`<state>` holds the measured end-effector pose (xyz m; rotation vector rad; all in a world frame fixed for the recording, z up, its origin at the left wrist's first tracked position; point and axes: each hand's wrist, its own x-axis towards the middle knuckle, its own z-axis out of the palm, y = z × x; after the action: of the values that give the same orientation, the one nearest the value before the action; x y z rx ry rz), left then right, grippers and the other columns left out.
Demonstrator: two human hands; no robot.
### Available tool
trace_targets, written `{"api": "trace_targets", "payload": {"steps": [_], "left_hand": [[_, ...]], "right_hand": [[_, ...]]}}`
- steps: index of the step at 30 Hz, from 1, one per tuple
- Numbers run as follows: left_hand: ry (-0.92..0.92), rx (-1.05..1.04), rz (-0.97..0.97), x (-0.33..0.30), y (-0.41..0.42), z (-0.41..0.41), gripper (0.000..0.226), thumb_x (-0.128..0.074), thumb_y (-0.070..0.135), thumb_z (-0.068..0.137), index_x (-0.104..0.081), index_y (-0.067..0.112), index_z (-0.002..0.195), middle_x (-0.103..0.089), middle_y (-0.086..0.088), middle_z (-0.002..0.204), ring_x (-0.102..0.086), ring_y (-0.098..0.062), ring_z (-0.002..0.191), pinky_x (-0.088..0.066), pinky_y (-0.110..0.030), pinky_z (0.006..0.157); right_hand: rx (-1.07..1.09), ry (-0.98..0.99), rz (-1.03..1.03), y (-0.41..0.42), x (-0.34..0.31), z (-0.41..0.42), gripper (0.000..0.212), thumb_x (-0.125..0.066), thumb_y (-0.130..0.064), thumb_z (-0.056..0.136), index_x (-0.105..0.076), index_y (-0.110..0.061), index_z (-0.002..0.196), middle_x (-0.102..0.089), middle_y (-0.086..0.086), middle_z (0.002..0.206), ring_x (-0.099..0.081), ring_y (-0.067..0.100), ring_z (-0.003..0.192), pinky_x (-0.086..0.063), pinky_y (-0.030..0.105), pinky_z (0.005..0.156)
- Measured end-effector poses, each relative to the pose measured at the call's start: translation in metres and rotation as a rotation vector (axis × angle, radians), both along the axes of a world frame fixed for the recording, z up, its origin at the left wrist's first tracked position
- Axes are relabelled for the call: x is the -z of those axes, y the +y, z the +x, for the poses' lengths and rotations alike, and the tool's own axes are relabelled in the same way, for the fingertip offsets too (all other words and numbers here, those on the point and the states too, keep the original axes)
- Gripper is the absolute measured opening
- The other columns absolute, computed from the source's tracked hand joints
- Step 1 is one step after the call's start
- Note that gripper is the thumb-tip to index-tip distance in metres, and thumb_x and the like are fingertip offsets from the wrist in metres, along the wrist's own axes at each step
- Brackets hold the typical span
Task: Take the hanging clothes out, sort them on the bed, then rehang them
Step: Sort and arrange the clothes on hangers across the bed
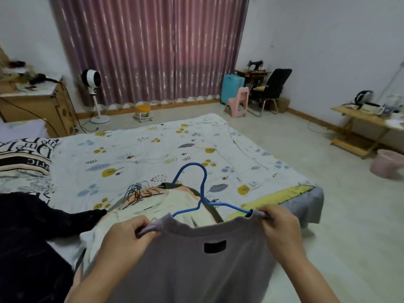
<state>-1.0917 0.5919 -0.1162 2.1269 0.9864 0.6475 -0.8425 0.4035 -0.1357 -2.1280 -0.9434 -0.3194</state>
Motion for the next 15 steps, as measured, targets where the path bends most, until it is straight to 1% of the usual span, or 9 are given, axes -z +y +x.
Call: {"api": "trace_targets", "payload": {"steps": [2,3,5,7,8,10,13,15], "left_hand": [[0.006,0.026,-0.013,-0.001,-0.017,0.021,0.012,-0.071,0.032,0.067,-0.061,0.038,0.070,-0.058,0.014,0.055,-0.050,-0.011,0.054,-0.035,-0.029,0.054],[0.011,0.028,-0.010,-0.001,-0.026,0.034,0.007,-0.066,0.037,0.065,-0.060,0.038,0.070,-0.057,0.014,0.054,-0.049,-0.012,0.054,-0.034,-0.028,0.053],[0.009,0.033,-0.010,-0.003,-0.047,0.060,0.010,-0.057,0.042,0.061,-0.060,0.035,0.067,-0.057,0.012,0.056,-0.050,-0.014,0.055,-0.034,-0.028,0.052],[0.013,0.042,-0.002,-0.003,-0.066,0.087,0.011,-0.066,0.038,0.066,-0.062,0.028,0.063,-0.059,0.012,0.059,-0.052,-0.014,0.057,-0.035,-0.028,0.053],[0.014,0.044,-0.005,-0.002,-0.076,0.101,0.016,-0.071,0.031,0.070,-0.062,0.024,0.059,-0.059,0.011,0.059,-0.052,-0.014,0.057,-0.034,-0.028,0.053],[0.012,0.040,-0.015,0.001,-0.093,0.129,0.019,-0.073,0.020,0.073,-0.062,0.022,0.057,-0.058,0.008,0.055,-0.051,-0.013,0.055,-0.034,-0.028,0.052],[0.008,0.050,-0.030,0.007,-0.116,0.167,0.017,-0.073,0.019,0.073,-0.064,0.020,0.059,-0.059,0.002,0.056,-0.052,-0.015,0.056,-0.035,-0.027,0.053],[-0.002,0.063,-0.041,0.012,-0.127,0.190,0.017,-0.073,0.023,0.074,-0.064,0.020,0.060,-0.061,0.003,0.057,-0.053,-0.012,0.057,-0.035,-0.026,0.053]], "right_hand": [[0.037,0.023,-0.012,-0.022,-0.001,0.015,0.013,-0.054,-0.012,0.066,-0.065,-0.017,0.065,-0.057,-0.007,0.061,-0.059,0.027,0.064,-0.045,0.041,0.059],[0.060,0.029,-0.018,-0.034,-0.001,0.025,0.013,-0.058,-0.007,0.068,-0.067,-0.016,0.066,-0.058,-0.006,0.062,-0.059,0.026,0.065,-0.044,0.038,0.059],[0.101,0.026,-0.019,-0.057,-0.001,0.048,0.020,-0.066,0.005,0.067,-0.069,-0.014,0.067,-0.063,-0.002,0.063,-0.059,0.025,0.063,-0.041,0.032,0.059],[0.122,0.010,-0.035,-0.079,-0.001,0.073,0.021,-0.067,0.005,0.067,-0.070,-0.015,0.068,-0.067,0.002,0.066,-0.059,0.026,0.063,-0.042,0.033,0.059],[0.124,0.008,-0.051,-0.090,-0.001,0.086,0.021,-0.068,0.006,0.067,-0.070,-0.015,0.069,-0.067,0.003,0.067,-0.060,0.029,0.064,-0.043,0.034,0.060],[0.130,0.031,-0.068,-0.109,-0.001,0.113,0.023,-0.070,0.007,0.067,-0.071,-0.015,0.072,-0.067,0.004,0.070,-0.060,0.031,0.068,-0.046,0.038,0.062],[0.128,0.039,-0.061,-0.134,-0.002,0.151,0.023,-0.067,0.007,0.070,-0.071,-0.015,0.073,-0.066,0.001,0.071,-0.059,0.029,0.071,-0.046,0.039,0.065],[0.119,0.023,-0.059,-0.144,-0.003,0.174,0.020,-0.064,0.002,0.073,-0.069,-0.017,0.071,-0.060,-0.006,0.067,-0.057,0.028,0.069,-0.044,0.038,0.064]]}}
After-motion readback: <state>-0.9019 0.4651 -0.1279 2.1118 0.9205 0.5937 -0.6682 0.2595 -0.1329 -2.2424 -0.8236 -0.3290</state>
